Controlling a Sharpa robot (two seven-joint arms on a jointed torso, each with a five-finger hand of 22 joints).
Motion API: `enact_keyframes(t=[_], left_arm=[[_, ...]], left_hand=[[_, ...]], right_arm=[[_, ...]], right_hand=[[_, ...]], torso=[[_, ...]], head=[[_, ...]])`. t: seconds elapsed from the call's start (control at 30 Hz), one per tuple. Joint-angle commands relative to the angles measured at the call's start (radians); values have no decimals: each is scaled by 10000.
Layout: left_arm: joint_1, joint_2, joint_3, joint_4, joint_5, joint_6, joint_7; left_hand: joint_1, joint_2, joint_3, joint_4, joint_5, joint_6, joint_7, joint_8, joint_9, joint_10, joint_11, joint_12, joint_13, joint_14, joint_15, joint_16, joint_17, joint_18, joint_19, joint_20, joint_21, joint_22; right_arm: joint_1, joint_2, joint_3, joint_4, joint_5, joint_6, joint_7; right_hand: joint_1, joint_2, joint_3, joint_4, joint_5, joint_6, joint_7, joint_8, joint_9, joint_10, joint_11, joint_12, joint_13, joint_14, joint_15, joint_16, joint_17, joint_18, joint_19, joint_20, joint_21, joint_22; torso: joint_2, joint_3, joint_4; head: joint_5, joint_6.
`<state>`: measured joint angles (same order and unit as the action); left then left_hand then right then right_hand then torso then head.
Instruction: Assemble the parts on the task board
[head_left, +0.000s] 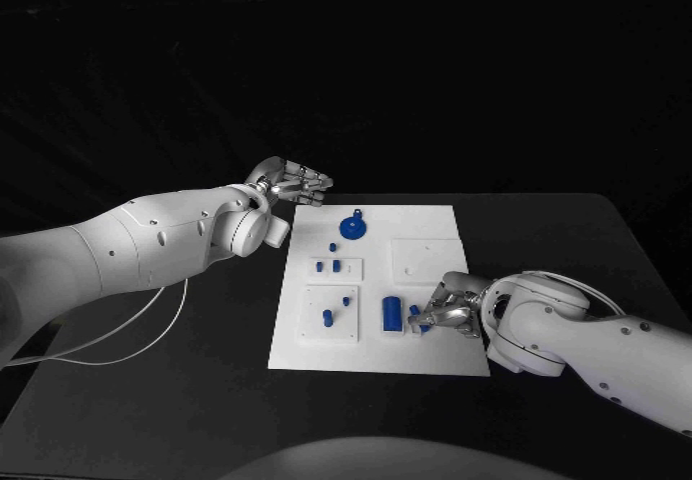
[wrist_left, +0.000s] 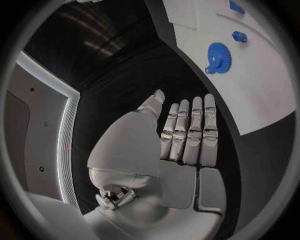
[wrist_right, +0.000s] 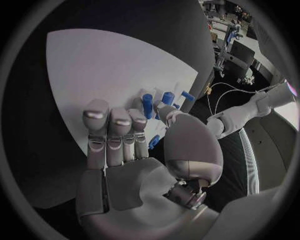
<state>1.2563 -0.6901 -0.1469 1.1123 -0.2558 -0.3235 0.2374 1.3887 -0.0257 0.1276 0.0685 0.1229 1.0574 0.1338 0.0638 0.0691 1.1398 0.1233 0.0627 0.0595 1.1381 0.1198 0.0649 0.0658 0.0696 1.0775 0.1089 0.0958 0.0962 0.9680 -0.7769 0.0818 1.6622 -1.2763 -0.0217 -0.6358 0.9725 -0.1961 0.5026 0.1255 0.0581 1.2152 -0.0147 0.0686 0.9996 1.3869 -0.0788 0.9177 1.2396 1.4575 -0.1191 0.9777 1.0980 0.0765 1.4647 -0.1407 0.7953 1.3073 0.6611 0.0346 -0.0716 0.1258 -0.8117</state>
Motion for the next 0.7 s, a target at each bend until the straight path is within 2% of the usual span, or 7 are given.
enact_keyframes(t=[0.03,0.37,0.7], left_arm=[[-8,10,6,15,36,99,61],[-8,9,6,14,35,99,60],[-8,11,6,6,34,96,49]], left_hand=[[-42,32,3,47,-30,-86,-7,1,7,-7,7,-25,-3,-1,43,-32,12,92,38,5,6,-16],[-42,32,3,47,-30,-86,-7,1,7,-7,7,-25,-3,-1,43,-32,12,92,38,5,6,-16],[-42,32,3,47,-30,-86,-7,1,7,-7,7,-25,-3,-1,43,-32,12,92,38,5,6,-16]], right_arm=[[-10,-27,53,64,213,-6,82],[-10,-83,179,212,408,23,83],[-10,-114,230,248,469,96,73]], right_hand=[[-106,-41,-9,88,-36,50,-2,-34,16,4,29,41,11,20,-48,-36,-9,-79,580,-42,47,114],[-211,-80,-6,176,-17,71,-2,-34,22,13,27,45,13,22,-47,-30,-12,-79,579,-40,59,109],[-212,-55,29,195,5,111,-20,-33,36,28,16,52,12,21,-53,-27,-16,-84,580,-43,84,112]], torso=[[-1,6,-3],[0,3,-2],[-2,2,3]], head=[[-4,2],[-9,10],[-4,18]])
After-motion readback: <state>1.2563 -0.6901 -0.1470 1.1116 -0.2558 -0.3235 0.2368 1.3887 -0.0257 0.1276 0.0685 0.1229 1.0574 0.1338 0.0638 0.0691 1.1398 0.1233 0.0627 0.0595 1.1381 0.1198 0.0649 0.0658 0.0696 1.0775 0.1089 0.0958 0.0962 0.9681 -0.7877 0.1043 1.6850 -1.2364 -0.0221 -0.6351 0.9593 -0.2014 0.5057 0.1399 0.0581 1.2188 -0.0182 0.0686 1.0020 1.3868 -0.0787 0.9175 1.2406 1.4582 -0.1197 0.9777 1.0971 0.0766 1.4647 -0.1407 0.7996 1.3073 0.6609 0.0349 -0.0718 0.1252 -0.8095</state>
